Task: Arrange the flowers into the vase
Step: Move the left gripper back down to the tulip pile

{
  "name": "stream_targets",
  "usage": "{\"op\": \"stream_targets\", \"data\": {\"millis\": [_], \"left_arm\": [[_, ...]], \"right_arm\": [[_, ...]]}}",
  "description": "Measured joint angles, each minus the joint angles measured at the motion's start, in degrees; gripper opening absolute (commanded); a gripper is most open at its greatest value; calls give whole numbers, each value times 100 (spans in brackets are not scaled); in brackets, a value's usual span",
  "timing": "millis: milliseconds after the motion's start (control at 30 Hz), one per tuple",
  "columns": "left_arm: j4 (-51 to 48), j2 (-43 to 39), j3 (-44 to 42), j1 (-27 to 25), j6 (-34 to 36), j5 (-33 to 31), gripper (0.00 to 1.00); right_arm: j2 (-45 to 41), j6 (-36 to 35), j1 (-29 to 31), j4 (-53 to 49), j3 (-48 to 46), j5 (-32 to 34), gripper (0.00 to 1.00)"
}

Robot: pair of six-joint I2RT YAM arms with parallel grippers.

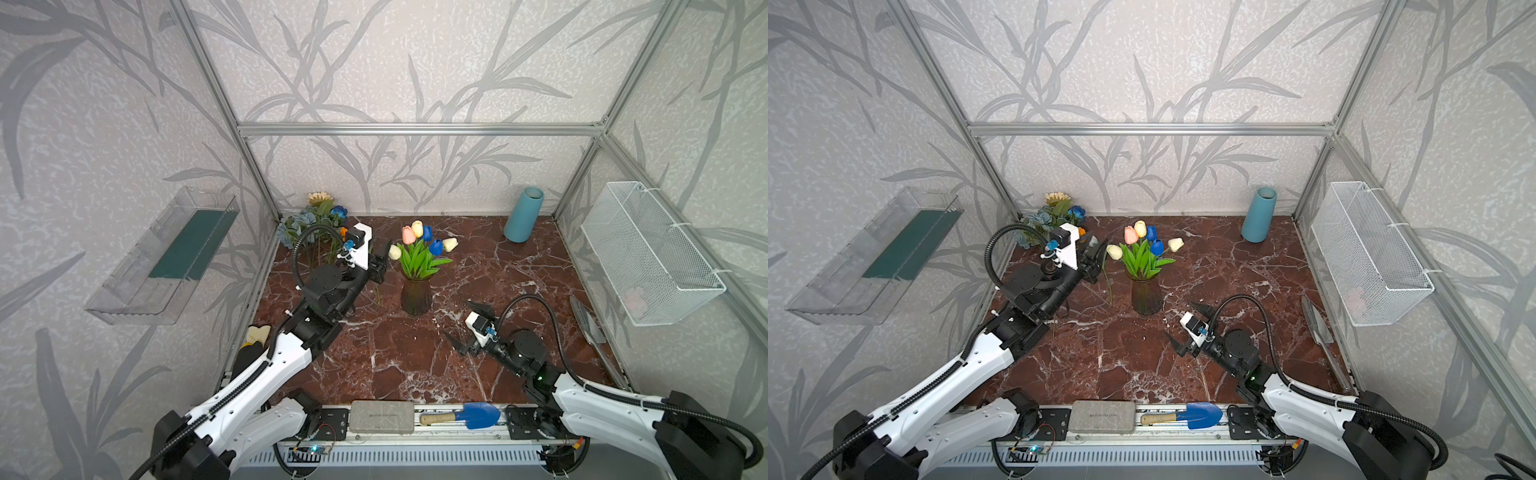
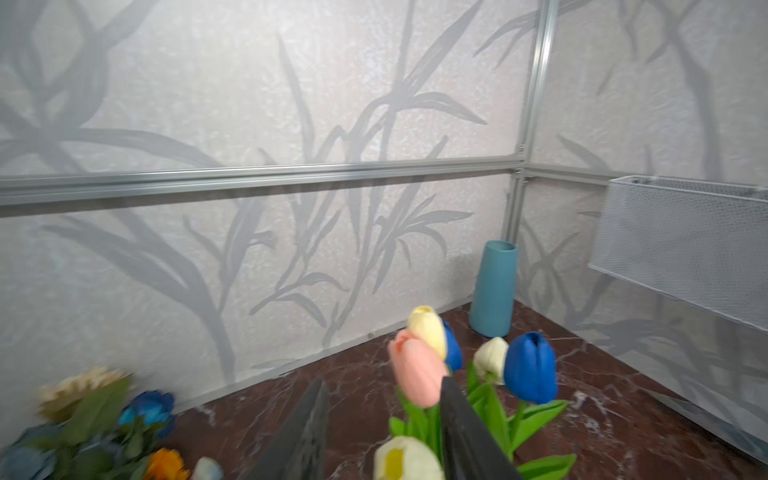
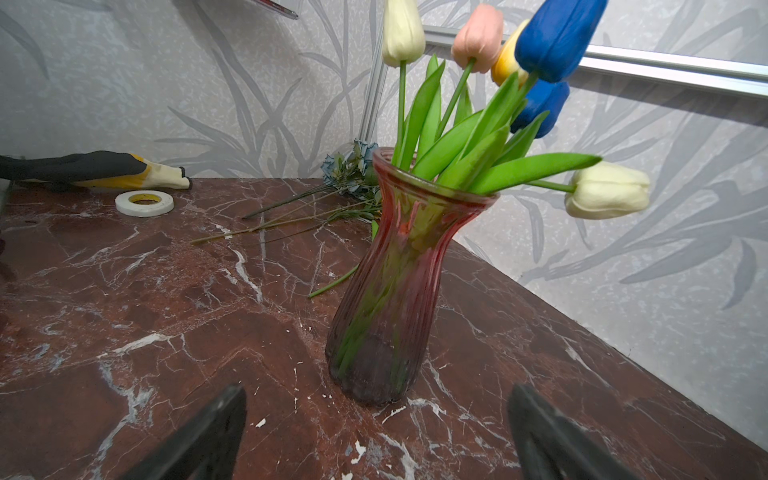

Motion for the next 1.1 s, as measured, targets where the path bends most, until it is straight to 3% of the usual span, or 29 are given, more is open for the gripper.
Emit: {"op": "stream_targets", "data": {"millis": [200,333,600,733,900,1100], "left_arm": [[-1091,402,7,1051,-970,-706,47],[-2002,1419,302,1641,-1445,-695,59],[-3738,4282,2463,1652,-1434,-127,62],[-4332,5307,3342,1650,-1443,140,59],[-4828,6153,4118,1639,-1526,415,53],[-5211,6474,4402,1615,-1733,531,48]], "right_arm": [[22,7,0,28,0,0,98],[24,13,0,63,-2,-2,98],[79,9,0,120,0,0,98],[-13,9,0,94,0,-2,98],[-103,7,0,72,-2,0,98],[-149,4,4,37,-2,7,98]]}}
